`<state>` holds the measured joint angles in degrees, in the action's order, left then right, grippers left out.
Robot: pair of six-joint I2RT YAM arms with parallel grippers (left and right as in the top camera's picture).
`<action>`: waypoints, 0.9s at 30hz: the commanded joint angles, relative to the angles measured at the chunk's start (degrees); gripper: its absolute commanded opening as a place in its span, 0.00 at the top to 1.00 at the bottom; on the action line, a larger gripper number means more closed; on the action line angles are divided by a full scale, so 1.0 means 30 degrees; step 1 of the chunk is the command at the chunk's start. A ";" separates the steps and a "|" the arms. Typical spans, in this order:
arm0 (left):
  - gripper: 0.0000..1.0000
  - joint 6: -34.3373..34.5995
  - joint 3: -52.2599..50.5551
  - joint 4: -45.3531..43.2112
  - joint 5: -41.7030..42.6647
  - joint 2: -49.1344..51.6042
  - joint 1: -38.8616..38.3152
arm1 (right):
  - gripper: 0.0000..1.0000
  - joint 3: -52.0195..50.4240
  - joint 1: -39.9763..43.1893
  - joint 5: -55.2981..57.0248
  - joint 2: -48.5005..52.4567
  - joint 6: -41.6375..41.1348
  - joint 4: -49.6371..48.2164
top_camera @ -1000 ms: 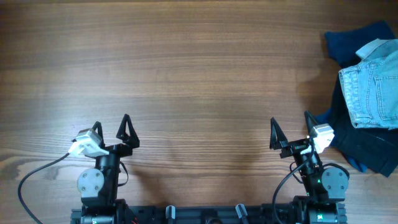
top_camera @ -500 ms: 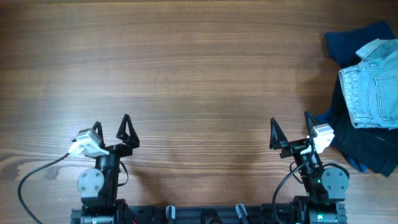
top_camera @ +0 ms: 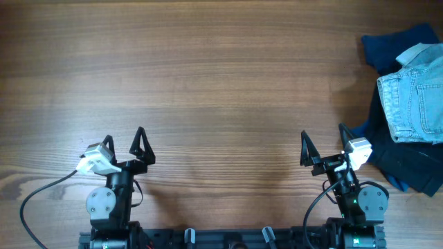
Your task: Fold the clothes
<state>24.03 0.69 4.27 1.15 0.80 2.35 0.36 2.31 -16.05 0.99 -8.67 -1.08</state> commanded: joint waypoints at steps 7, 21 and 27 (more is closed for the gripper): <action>0.00 -0.0444 -0.0109 0.0029 0.0095 0.0007 -0.0109 | 0.00 -0.0022 0.0080 0.0044 -0.0189 0.0335 -0.0080; 0.00 -0.0444 -0.0109 0.0029 0.0095 0.0007 -0.0109 | 0.00 -0.0022 0.0080 -0.1100 -0.0189 -1.7821 -0.0175; 0.00 -0.0444 -0.0109 0.0029 0.0095 0.0007 -0.0109 | 0.00 -0.0022 0.0080 -0.3344 -0.0189 -1.6334 -0.0517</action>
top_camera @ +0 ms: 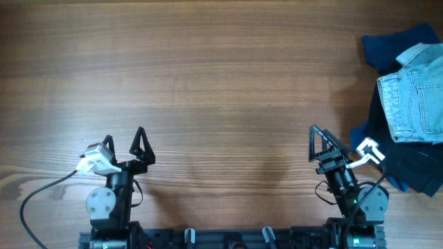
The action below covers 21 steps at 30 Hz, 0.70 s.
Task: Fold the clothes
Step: 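Reach the right gripper toward the light-blue denim shorts on the pile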
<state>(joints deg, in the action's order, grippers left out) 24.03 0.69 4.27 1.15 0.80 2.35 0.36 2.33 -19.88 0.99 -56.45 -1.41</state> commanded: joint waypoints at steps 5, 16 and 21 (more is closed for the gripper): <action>0.00 -0.0444 -0.0109 0.0029 0.0095 0.0007 -0.0109 | 0.00 0.0444 0.0073 -0.4255 -0.0189 0.3468 -0.1523; 0.00 -0.0444 -0.0109 0.0029 0.0095 0.0007 -0.0109 | 0.00 0.6688 0.0073 -0.3213 0.4619 1.0010 0.2273; 0.00 -0.0444 -0.0109 0.0029 0.0095 0.0007 -0.0109 | 0.01 1.2182 0.0073 -0.0743 1.0185 1.1839 0.6601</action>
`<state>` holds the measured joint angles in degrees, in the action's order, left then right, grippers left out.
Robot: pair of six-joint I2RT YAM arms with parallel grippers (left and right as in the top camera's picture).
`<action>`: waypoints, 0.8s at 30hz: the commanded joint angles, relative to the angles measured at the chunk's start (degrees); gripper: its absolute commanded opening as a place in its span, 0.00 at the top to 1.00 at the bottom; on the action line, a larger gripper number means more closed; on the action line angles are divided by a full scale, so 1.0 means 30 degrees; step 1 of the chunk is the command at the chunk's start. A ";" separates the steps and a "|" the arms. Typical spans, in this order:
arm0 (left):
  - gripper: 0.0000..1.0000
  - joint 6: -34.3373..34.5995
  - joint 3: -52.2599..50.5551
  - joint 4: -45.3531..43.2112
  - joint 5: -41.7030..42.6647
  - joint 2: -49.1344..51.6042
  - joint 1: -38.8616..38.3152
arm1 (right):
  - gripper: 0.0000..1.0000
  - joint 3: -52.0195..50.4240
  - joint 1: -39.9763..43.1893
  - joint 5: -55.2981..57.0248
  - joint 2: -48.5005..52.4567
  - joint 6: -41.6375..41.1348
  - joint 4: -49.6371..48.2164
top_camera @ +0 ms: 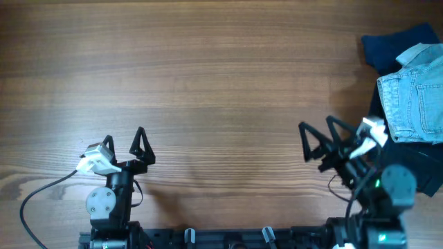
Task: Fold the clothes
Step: 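Reach the right gripper toward the light-blue denim shorts on the pile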
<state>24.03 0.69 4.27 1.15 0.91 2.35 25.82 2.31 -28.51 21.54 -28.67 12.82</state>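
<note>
A pile of clothes lies at the right edge of the overhead view: light-blue denim jeans (415,93) on top of dark navy garments (408,162). My right gripper (319,135) is open, raised and turned, just left of the pile's lower part, touching none of it. My left gripper (124,137) is open at the near left, far from the clothes, with nothing between its fingers.
The wooden table (208,76) spreads across the view. A black cable (41,194) loops from the left arm's base at the near edge. The arm bases and mounting rail (228,238) sit along the front edge.
My right arm has lifted and swung; its gripper now sits a little higher and points left of the clothes pile. The left arm and the clothes have not moved.
Both grippers first rested open at the near edge, the pile untouched at the right. Then the right gripper had turned and shifted slightly right. Now the right arm is raised beside the pile, while the left arm has stayed still throughout.
</note>
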 commanded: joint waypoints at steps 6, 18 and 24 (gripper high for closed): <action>0.00 -0.0437 -0.0109 0.0029 0.0102 -0.0029 -0.0109 | 0.00 1.1635 0.0080 0.5967 0.9959 0.4189 0.8779; 0.00 -0.0444 -0.0109 0.0029 0.0095 -0.0029 -0.0109 | 0.00 2.0677 0.0080 1.7376 1.8986 0.8750 1.5438; 0.00 -0.0444 -0.0109 0.0029 0.0095 -0.0029 -0.0109 | 0.00 2.0618 0.0138 2.0815 2.0903 0.9967 1.5096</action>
<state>24.03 0.69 4.29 1.15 0.91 2.35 86.41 2.42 22.94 80.93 -1.76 57.87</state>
